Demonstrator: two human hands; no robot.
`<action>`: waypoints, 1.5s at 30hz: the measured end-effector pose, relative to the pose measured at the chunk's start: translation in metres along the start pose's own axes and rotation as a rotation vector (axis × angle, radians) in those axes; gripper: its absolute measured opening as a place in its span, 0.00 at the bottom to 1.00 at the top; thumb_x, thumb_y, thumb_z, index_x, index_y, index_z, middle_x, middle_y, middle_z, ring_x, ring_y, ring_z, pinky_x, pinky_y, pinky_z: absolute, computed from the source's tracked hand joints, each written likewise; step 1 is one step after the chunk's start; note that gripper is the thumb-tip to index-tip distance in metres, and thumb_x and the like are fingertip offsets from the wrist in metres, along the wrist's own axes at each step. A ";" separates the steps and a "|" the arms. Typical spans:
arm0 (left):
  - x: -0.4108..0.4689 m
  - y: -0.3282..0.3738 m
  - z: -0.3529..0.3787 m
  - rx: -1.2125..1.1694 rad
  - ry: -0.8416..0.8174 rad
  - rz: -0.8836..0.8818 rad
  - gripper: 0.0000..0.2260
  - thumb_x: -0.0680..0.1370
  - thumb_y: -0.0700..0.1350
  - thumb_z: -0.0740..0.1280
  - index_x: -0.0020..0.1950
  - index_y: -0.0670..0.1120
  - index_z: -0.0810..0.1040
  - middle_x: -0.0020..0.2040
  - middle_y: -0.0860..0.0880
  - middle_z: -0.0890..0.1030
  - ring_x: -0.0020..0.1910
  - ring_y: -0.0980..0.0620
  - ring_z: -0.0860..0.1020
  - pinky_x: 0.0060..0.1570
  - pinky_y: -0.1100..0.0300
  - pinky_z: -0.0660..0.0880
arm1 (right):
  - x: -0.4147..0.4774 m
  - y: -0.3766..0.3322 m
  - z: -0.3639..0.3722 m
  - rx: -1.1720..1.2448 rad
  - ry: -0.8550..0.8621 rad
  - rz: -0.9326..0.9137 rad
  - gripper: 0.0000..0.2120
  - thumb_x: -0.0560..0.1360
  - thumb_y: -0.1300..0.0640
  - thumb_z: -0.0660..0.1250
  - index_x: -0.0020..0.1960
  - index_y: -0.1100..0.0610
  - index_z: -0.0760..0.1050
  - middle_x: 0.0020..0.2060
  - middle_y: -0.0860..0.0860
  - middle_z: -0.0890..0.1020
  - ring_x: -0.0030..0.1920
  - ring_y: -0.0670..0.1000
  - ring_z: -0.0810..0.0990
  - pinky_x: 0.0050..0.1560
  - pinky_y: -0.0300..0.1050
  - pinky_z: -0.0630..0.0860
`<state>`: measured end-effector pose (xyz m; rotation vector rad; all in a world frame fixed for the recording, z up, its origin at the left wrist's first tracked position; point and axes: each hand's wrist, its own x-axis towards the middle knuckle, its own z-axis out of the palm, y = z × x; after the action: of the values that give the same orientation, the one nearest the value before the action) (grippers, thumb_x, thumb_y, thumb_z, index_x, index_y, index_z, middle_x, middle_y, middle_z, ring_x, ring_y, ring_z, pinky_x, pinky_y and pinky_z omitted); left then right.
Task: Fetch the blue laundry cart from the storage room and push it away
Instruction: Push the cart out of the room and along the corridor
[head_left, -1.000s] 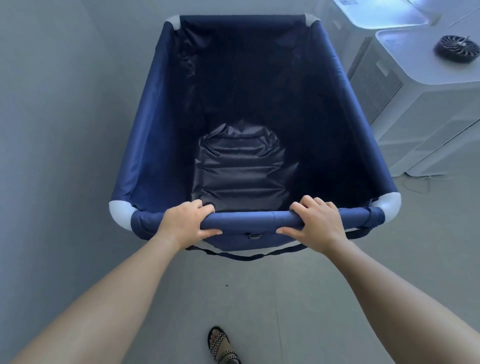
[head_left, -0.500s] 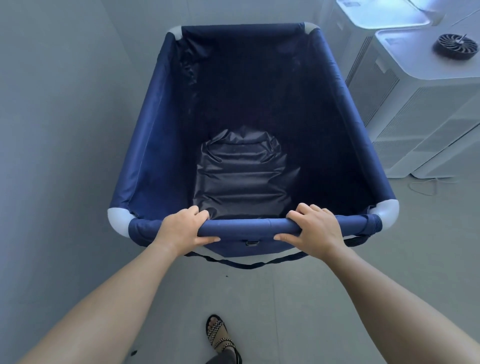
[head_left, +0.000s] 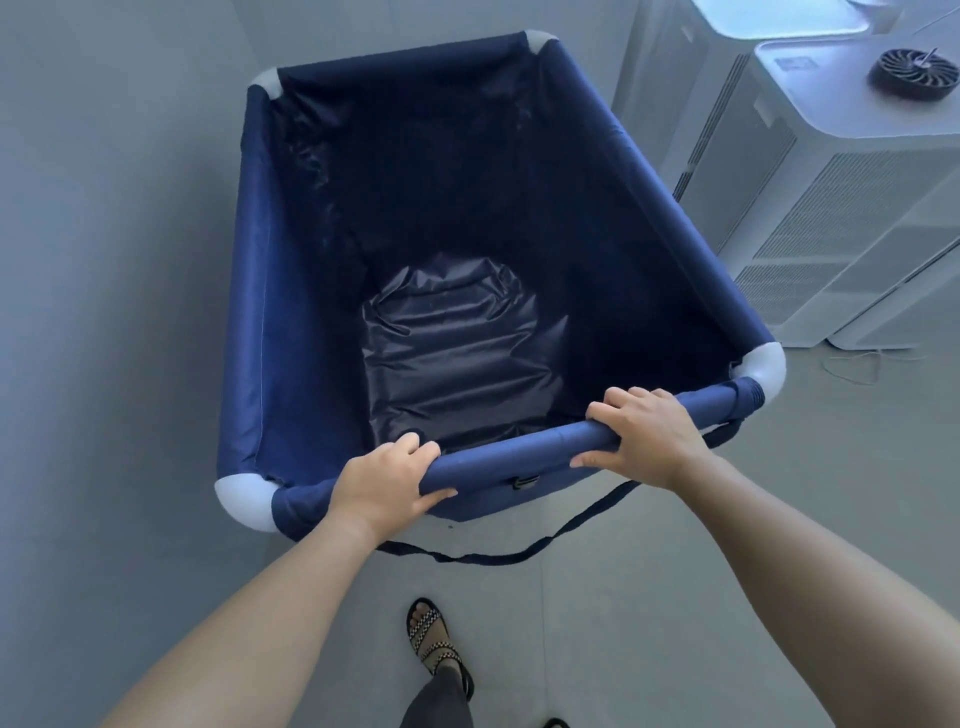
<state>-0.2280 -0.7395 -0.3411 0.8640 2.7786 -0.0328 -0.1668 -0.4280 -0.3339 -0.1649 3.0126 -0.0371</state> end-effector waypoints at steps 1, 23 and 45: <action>0.002 0.000 -0.001 -0.005 -0.005 -0.004 0.18 0.73 0.66 0.60 0.50 0.53 0.69 0.42 0.57 0.66 0.39 0.54 0.70 0.31 0.58 0.65 | 0.003 0.002 -0.001 -0.001 -0.006 -0.006 0.31 0.65 0.25 0.51 0.48 0.49 0.73 0.39 0.46 0.72 0.39 0.50 0.70 0.41 0.45 0.64; 0.072 -0.150 -0.035 -0.059 -0.057 0.003 0.18 0.71 0.65 0.65 0.49 0.52 0.70 0.40 0.54 0.66 0.37 0.54 0.69 0.30 0.60 0.63 | 0.128 -0.077 -0.011 0.061 0.013 0.089 0.28 0.67 0.26 0.55 0.46 0.51 0.71 0.38 0.46 0.68 0.41 0.52 0.70 0.41 0.47 0.62; 0.077 -0.120 -0.037 -0.124 0.093 -0.255 0.20 0.77 0.58 0.62 0.67 0.52 0.70 0.60 0.54 0.75 0.62 0.50 0.72 0.67 0.53 0.59 | 0.149 -0.065 -0.018 0.063 -0.099 0.101 0.23 0.75 0.34 0.53 0.58 0.51 0.68 0.49 0.49 0.71 0.48 0.52 0.70 0.52 0.49 0.64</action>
<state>-0.3647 -0.7927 -0.3278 0.4897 2.9235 0.1392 -0.3092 -0.5082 -0.3328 -0.0081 2.9124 -0.1106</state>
